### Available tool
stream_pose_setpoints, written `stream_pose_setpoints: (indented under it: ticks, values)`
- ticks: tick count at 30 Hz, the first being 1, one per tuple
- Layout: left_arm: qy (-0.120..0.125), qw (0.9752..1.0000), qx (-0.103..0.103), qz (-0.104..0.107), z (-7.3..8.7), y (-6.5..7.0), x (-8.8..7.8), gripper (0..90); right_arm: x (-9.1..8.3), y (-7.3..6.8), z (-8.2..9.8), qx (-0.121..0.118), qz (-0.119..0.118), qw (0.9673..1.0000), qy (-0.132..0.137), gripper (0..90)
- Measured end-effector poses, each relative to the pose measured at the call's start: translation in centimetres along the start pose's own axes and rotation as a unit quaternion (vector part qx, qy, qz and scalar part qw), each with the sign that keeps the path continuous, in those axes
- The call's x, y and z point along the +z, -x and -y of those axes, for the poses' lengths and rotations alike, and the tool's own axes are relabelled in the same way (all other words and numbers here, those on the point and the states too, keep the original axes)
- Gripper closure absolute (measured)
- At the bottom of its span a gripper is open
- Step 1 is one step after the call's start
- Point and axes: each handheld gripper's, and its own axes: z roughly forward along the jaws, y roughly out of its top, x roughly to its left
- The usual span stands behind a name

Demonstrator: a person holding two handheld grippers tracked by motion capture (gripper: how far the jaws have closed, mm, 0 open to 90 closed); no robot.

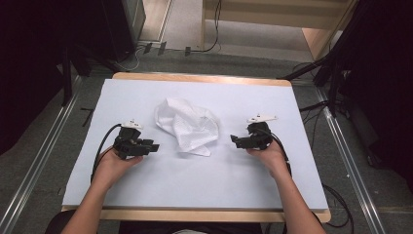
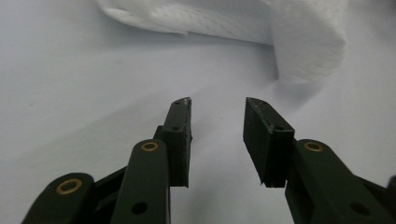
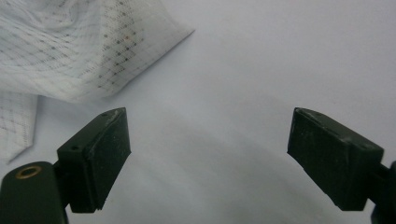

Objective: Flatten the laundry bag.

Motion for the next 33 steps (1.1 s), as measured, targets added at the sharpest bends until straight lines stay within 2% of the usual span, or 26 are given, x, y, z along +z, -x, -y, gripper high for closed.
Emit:
stream_pose_setpoints:
  ticks: [1,3,4,5,7,8,10,11,15,19,22,28,33]
  values:
    - [0.000,1.0000,0.000,0.000,0.0,0.0,0.0,63.7,0.0,0.0,0.0,0.000,0.000,1.0000,0.000,14.1]
    - [0.009,0.9999,-0.012,0.008,-0.2,-0.2,-0.3,63.6,-0.1,-0.2,-0.1,0.004,0.001,1.0000,-0.001,14.1]
    - [0.011,0.9999,-0.009,0.007,-0.2,-0.1,-0.4,62.2,-0.1,-0.4,-0.2,0.005,-0.003,1.0000,0.001,14.0]
    - [0.011,0.9999,-0.006,0.003,-0.2,-0.1,-0.4,58.9,-0.1,-0.6,-0.2,0.005,-0.005,1.0000,0.002,14.0]
    - [0.008,0.9999,-0.007,0.004,-0.3,-0.1,-0.4,52.8,-0.2,-0.9,-0.2,0.005,0.006,1.0000,0.003,14.0]
    - [0.005,0.9998,-0.014,0.010,-0.4,-0.3,-0.4,50.2,-0.3,-1.0,-0.2,0.002,0.008,1.0000,0.003,14.0]
    - [0.005,0.9998,-0.015,0.014,-0.4,-0.5,-0.3,50.4,-0.4,-1.2,-0.1,-0.002,-0.004,1.0000,0.003,14.3]
    - [0.004,0.9998,-0.009,0.016,-0.4,-0.6,-0.3,50.4,-0.4,-1.2,-0.1,-0.002,-0.006,1.0000,0.000,16.0]
    - [0.011,0.9997,-0.009,0.022,-0.6,-0.7,-0.3,49.5,-0.5,-1.2,-0.1,0.010,-0.036,0.9993,-0.008,29.5]
    - [0.015,0.9996,-0.002,0.023,-0.8,-0.7,-0.2,47.2,-0.6,-1.4,-0.1,0.000,-0.036,0.9993,-0.010,34.7]
    - [0.014,0.9997,0.001,0.021,-0.8,-0.7,-0.1,46.5,-0.7,-1.4,-0.2,0.002,-0.039,0.9992,-0.009,36.9]
    - [0.016,0.9996,0.003,0.022,-0.8,-0.8,-0.1,43.6,-0.9,-1.6,-0.7,0.019,-0.052,0.9985,-0.006,41.9]
    - [0.015,0.9996,-0.002,0.023,-0.8,-1.0,-0.2,42.4,-0.7,-1.7,-0.9,0.027,-0.052,0.9982,-0.013,42.2]
